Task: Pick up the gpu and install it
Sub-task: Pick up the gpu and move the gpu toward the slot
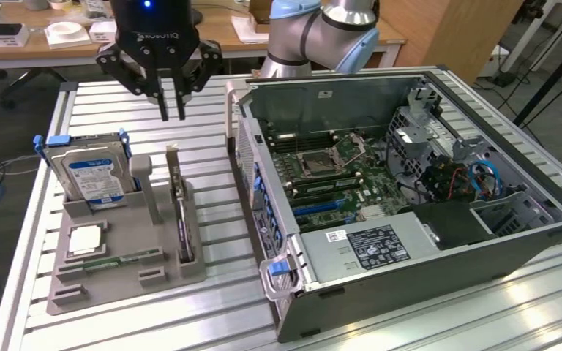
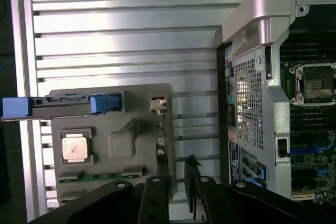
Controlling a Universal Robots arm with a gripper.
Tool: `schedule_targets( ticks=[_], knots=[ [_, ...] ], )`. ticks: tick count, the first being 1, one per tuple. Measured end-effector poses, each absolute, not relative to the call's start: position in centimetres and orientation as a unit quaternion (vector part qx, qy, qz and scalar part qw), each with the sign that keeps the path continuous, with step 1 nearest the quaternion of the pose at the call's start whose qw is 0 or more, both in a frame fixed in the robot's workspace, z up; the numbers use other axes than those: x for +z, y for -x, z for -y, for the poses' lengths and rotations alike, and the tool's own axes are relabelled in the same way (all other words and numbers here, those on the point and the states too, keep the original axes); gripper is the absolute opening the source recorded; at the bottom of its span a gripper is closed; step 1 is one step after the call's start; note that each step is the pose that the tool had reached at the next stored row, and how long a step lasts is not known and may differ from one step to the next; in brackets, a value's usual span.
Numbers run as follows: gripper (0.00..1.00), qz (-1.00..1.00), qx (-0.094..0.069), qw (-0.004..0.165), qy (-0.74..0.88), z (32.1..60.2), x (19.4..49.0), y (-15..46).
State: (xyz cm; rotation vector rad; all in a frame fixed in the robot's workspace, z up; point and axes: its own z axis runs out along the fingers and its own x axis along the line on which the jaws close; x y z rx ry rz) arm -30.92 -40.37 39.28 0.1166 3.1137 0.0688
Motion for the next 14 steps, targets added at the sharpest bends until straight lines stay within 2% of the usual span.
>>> schedule_targets(
  ticks=[2,3,5,6,7,14],
  knots=[
    [0.35,-0.999,0.022,0.012,-0.037,40.37,39.28,30.92],
    [0.35,-0.999,0.022,0.012,-0.037,40.37,39.28,30.92],
    [0.47,-0.999,0.022,0.012,-0.037,40.37,39.28,30.92],
    [0.47,-0.999,0.022,0.012,-0.037,40.37,39.28,30.92],
    [0.53,-0.999,0.022,0.013,-0.037,40.37,39.28,30.92],
    [0.53,-0.999,0.022,0.012,-0.037,40.38,39.27,30.93]
  ],
)
